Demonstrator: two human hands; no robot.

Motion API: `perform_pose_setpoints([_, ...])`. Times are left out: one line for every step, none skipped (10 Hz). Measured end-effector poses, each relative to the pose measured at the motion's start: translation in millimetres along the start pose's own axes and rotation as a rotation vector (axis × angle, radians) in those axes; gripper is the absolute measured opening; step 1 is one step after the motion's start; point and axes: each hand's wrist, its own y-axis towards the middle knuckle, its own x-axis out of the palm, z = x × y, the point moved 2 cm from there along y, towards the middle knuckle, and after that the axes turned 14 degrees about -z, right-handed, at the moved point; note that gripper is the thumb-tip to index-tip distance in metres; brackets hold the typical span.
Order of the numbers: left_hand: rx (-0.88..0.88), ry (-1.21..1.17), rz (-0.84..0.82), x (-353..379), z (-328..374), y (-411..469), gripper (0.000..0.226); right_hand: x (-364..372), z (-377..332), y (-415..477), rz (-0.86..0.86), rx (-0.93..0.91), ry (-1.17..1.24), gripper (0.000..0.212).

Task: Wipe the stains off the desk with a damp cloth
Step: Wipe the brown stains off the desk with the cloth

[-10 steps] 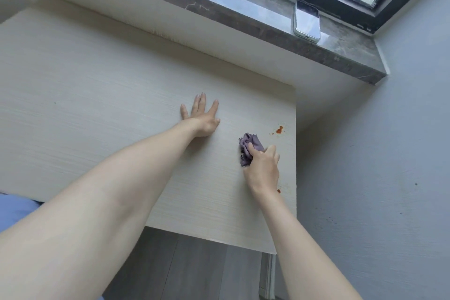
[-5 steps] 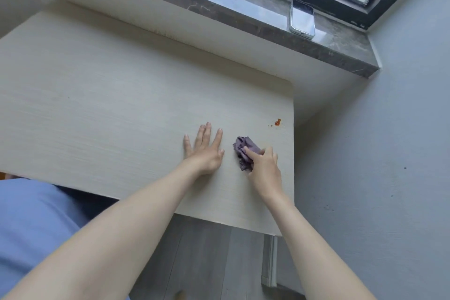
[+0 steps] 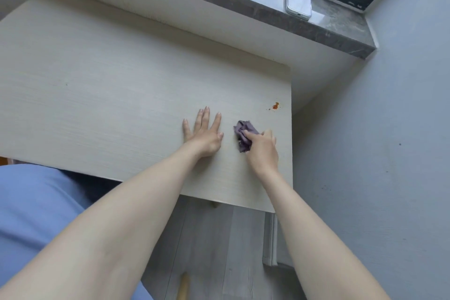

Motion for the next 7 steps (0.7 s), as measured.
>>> perform_pose_setpoints([0.001, 0.003, 0.006, 1, 0, 0, 0.059, 8, -17, -13, 0.039, 0.103, -0.040, 0.033])
perform_pose_setpoints([0.000, 0.007, 0.012, 2, 1, 0, 0.058, 21, -16, -36, 0.008, -0.012, -0.186, 0.048])
perform_pose_setpoints([0.000, 0.003, 0.019, 0, 0, 0, 0.058, 10, 8, -27, 0.035, 0.038, -0.107, 0.045])
perform_pose_setpoints([-0.007, 0.004, 0.021, 1, 0, -1, 0.058, 8, 5, -25, 0.064, 0.192, 0.014, 0.033])
perform_pose_setpoints([-0.005, -0.002, 0.024, 1, 1, 0, 0.058, 23, -11, -47, 0.021, 0.102, -0.075, 0.042])
perform_pose_setpoints([-0.009, 0.003, 0.032, 0, 0, 0, 0.059, 20, 7, -49, 0.023, 0.033, -0.078, 0.049])
perform_pose_setpoints([-0.001, -0.004, 0.031, 2, 0, 3, 0.058, 4, 28, -37, 0.092, 0.202, 0.054, 0.036])
